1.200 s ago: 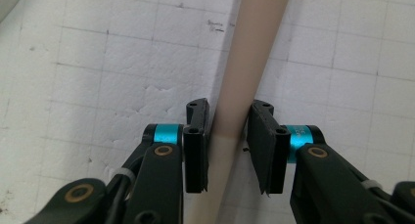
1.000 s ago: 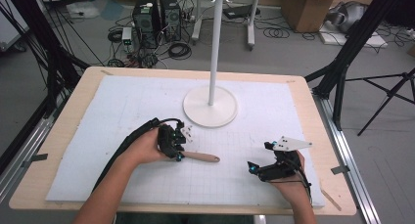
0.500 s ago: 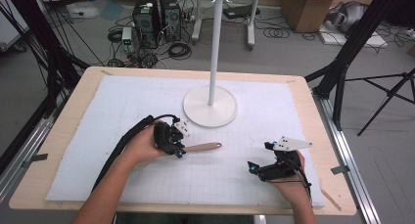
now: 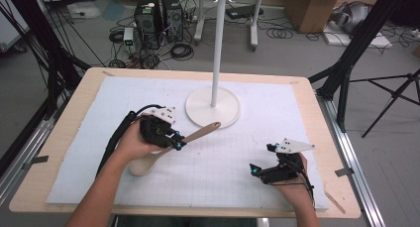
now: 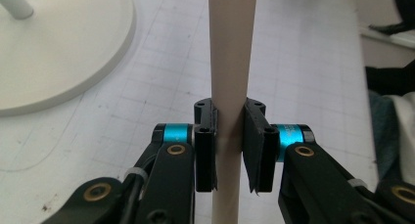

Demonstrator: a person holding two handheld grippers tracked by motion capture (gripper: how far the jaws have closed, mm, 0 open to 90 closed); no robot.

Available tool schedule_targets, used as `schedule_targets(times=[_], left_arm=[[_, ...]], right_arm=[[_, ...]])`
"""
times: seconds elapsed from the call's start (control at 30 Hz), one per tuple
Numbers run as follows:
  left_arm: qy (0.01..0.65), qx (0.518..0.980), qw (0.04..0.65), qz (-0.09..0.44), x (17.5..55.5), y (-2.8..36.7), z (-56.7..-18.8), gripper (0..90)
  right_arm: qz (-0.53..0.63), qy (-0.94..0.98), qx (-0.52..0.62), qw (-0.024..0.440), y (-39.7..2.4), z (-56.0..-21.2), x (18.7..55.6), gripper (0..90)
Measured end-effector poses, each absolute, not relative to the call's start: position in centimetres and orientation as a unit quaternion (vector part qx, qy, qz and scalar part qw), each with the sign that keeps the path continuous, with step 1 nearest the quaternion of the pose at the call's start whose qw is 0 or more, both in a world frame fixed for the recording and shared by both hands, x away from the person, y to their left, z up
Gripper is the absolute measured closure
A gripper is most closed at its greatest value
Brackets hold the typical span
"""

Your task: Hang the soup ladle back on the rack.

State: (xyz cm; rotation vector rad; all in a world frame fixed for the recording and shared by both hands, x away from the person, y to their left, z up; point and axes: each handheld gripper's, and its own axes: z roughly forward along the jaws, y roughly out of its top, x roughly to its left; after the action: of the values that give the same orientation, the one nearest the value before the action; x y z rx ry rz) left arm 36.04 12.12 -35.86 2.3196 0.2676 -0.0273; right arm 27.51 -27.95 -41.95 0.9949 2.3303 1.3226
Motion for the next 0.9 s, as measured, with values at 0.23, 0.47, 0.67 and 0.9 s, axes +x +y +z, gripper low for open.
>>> schedule_targets(times=[0.23,0.47,0.67,0.9], left_arm=[[0.125,0.892,0.433,-0.016,36.2,13.1,-34.7,76.6],[0.128,0.879,0.46,0.006,36.2,14.2,-32.7,76.5],[0.134,0.876,0.462,0.026,36.4,14.4,-30.3,76.5],[0.138,0.875,0.462,0.039,36.9,14.2,-28.5,76.5]], right_arm=[[0.457,0.807,0.347,0.138,-27.8,-42.0,27.5,0.4],[0.459,0.808,0.343,0.141,-27.8,-42.0,27.5,0.4],[0.461,0.805,0.345,0.14,-27.9,-41.8,27.5,0.4],[0.466,0.802,0.345,0.142,-27.9,-41.7,27.4,0.4]])
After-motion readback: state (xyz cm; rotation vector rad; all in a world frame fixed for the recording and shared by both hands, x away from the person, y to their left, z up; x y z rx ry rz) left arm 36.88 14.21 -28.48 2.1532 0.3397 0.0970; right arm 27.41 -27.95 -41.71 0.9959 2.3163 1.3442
